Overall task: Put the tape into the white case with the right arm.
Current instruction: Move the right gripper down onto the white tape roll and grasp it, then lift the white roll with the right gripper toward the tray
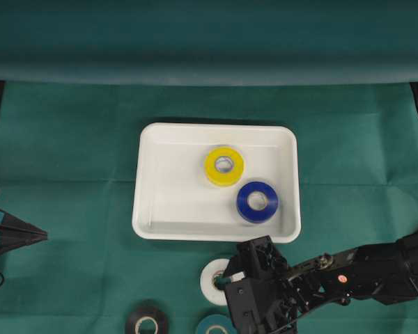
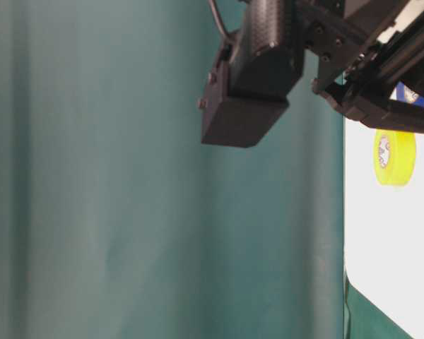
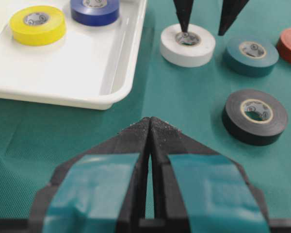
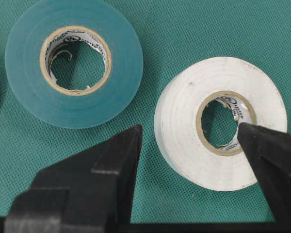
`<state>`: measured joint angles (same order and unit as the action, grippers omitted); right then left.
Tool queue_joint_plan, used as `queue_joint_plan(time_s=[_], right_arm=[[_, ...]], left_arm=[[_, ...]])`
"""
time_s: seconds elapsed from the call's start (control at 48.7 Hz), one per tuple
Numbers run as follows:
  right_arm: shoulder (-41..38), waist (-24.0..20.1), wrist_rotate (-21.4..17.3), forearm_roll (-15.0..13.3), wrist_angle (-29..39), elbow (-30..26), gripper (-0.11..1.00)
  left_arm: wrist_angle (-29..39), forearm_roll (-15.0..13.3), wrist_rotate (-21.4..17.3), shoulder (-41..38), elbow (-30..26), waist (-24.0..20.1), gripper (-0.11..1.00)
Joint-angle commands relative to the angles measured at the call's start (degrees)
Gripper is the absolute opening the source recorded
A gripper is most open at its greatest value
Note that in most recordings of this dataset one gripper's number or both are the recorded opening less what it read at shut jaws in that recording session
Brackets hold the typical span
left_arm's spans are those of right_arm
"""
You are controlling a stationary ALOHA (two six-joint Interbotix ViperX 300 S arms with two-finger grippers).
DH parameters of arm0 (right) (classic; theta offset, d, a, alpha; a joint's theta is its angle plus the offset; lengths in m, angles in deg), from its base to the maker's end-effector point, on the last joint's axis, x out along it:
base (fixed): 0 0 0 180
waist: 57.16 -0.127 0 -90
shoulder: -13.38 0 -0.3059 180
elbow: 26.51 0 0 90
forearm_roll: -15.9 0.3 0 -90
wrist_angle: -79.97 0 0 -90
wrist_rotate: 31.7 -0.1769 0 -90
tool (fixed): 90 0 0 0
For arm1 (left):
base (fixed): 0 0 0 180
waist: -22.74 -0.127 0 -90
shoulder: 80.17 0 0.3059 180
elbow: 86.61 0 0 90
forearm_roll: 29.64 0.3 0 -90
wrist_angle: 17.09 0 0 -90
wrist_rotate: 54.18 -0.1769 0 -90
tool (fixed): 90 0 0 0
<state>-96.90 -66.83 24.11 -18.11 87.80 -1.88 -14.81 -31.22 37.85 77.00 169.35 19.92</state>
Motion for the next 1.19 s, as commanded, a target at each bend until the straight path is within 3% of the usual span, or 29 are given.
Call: queue_joint_plan(time_s=[0.0,0.308,0.78,0.842,1.006,1.17], right_arm=[[0.00,-0.18,0.09,-0.09,-0.35,-1.14,0.44],[-4.75,-0.09,0.09,-0.09,-0.18,-3.34,0.44],[-4.83,-0.09,0.00,-0.09,0.26,-3.52,0.42],[-4.92,-0.09,-0.09,-0.09,0.35,-3.69,0.36],[-4.83,-0.09,-0.26,-0.09,1.76,-4.13,0.05],[-4.83,-0.09,-0.18,-0.09,1.93,-4.22,0.03]], left_arm=[[-0.35,0.09,0.09,-0.53,-0.70,-0.09,0.00],[-0.53,0.09,0.18,-0.44,-0.53,-0.09,0.00],[-0.53,0.09,0.18,-0.53,-0.53,-0.09,0.00],[-0.53,0.09,0.18,-0.44,-0.53,-0.09,0.00],[-0.53,0.09,0.18,-0.53,-0.53,-0.09,0.00],[-0.53,0.09,0.18,-0.44,-0.53,-0.09,0.00]])
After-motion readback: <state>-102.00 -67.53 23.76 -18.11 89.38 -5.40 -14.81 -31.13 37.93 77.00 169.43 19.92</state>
